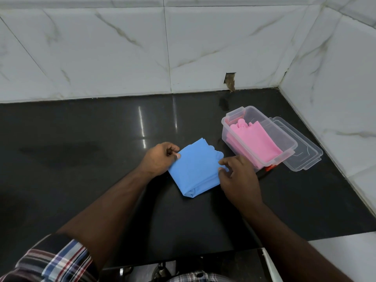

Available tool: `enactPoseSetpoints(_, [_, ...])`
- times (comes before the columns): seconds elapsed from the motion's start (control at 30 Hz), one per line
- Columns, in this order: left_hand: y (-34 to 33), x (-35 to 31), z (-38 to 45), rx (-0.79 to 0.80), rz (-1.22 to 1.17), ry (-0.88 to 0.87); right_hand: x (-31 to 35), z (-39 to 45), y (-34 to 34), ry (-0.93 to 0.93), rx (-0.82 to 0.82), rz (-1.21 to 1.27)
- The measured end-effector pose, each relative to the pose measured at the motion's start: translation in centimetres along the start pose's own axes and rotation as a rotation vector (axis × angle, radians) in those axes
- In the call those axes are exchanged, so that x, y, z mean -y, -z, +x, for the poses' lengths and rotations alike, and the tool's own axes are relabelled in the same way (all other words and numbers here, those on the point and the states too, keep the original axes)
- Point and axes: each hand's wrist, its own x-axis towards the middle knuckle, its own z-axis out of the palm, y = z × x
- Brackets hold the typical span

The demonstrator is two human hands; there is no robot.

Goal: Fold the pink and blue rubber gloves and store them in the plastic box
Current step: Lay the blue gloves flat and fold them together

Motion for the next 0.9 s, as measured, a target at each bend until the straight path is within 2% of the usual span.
enactPoseSetpoints(0.13, [-0.4,0.0,-0.1,-0.035,-0.023,-0.001,2.4,-3.4,-0.7,0.055,0.250,-0.013])
enactPoseSetpoints(0.2, [-0.5,0.0,-0.1,-0.040,-0.031,-0.004,2.9,-4.6,-1.9,0.055,0.307,-0.021])
enactPoseSetpoints(0.33, [-0.5,0.0,-0.2,-0.050,-0.024,-0.006,3.0,-5.2,-3.8,0.049,0.321,-0.070])
enactPoseSetpoints(0.47, [-0.8,-0.2,-0.3,-0.071,-0.046,0.019,3.1,-5.9,-4.9,0.156,0.278,-0.145])
enactPoseSetpoints(0.67, [-1.0,-0.3,-0.2,-0.083,-0.057,0.046,2.8,-5.9,-4.8,0.143,0.255,-0.114])
enactPoseSetpoints(0.83, [-0.9,-0.3,-0.2,-0.086,-0.065,0.064,3.3,-6.3,-4.4,0.134,0.364,-0.160])
enactPoseSetpoints(0.9, [-0.9,-0.4,-0.4,-0.104,-0.071,0.063,3.3,-5.9,-3.6,0.131,0.331,-0.145])
